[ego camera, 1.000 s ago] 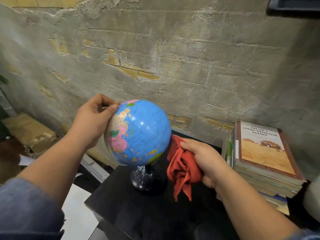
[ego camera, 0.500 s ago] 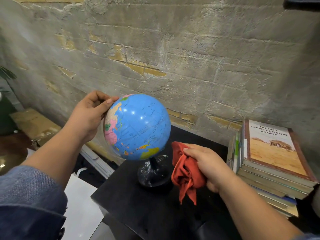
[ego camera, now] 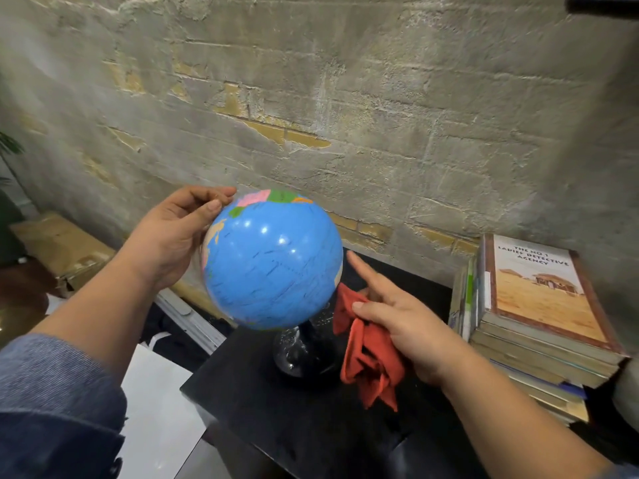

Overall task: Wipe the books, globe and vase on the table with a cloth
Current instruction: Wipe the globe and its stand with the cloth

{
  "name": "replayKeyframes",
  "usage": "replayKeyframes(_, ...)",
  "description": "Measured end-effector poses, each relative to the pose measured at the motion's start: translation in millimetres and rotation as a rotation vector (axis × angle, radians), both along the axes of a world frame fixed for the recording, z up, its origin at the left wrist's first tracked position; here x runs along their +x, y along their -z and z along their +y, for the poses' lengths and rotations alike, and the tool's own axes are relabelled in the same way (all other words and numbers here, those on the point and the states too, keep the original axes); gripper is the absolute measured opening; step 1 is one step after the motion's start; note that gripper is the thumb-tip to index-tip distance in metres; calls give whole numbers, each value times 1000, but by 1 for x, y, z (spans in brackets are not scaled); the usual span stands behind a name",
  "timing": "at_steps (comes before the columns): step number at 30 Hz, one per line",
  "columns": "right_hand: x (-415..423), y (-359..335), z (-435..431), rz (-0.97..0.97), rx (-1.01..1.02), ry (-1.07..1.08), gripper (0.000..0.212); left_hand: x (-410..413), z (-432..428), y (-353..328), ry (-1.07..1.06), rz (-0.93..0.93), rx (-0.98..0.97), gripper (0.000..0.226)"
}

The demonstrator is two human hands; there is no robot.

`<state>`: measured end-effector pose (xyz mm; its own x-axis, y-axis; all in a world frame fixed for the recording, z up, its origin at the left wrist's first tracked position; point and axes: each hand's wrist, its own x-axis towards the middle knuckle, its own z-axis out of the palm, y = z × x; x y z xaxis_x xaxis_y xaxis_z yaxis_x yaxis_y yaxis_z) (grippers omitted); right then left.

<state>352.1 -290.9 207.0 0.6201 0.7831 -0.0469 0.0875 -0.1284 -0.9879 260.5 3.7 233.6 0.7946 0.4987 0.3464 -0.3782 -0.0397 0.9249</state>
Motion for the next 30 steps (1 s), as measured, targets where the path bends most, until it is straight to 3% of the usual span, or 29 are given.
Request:
replayKeyframes(5, -20, 13, 0, -324, -91, -101, 71, -2, 6, 3, -23, -1, -27, 20)
replayKeyframes(9, -31, 21, -2, -412, -114, -148, 58, -2, 6, 3, -28, -3, -40, 21)
replayKeyframes(15, -25, 22, -1, -280, 60, 60, 30, -4, 3, 4, -46, -1, -53, 21)
replayKeyframes(23, -8, 11, 34, -90, 148, 434, 21, -4, -9, 1, -22, 19, -14, 18)
replayKeyframes(25, -5, -1, 41, -209, 110, 485, 15, -3, -15, 2, -12, -3, 0, 19)
replayKeyframes(27, -3, -16, 42, -441, 62, 495, 17, -4, -20, 2, -12, -27, -20, 5)
replayKeyframes(30, -5, -45, 41, -717, 34, 427, 26, -5, -28, -2, 0, -50, -13, 14)
